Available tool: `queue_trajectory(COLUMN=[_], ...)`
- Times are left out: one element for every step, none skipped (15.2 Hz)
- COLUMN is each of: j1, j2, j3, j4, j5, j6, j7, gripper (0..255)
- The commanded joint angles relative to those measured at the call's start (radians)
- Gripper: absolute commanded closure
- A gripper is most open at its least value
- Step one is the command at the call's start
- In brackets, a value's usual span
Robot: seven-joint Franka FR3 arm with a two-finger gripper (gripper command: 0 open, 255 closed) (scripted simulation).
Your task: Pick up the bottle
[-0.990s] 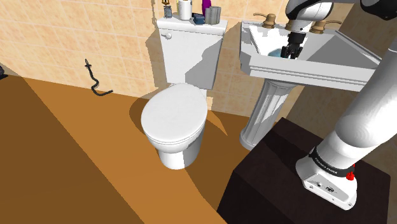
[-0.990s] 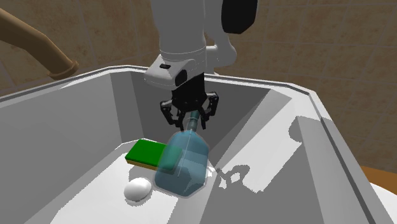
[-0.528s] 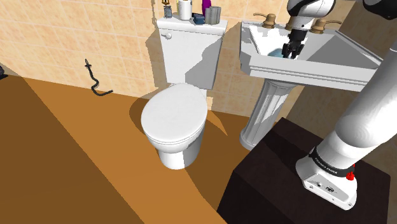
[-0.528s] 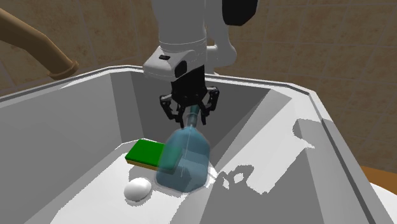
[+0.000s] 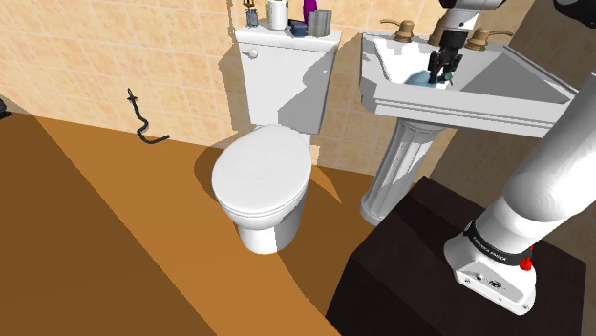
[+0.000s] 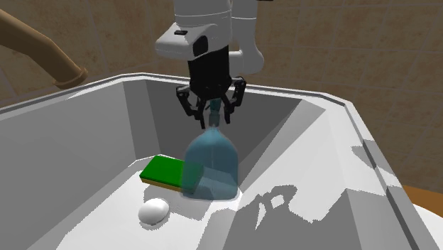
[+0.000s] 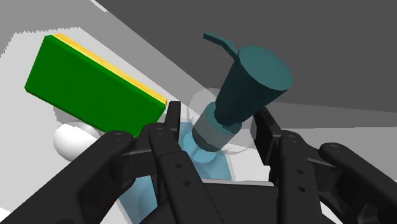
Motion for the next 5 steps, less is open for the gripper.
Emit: queue_trajectory(j1=[-0.001, -0.001, -0.001, -0.001, -0.001], j2=[0.000, -0.002, -0.003, -0.004, -0.004], j3=[0.000, -0.001, -0.001, -0.001, -0.001], j4=[0.028, 0.039, 0.051, 0.053, 0.053], j5=[0.000, -0.002, -0.003, -0.003, -0.003], j6=[-0.028, -0.041, -0.054, -0.056, -0.056], j7=[0.002, 0.003, 0.004, 0.004, 0.004], gripper=[255, 255, 255, 255, 255])
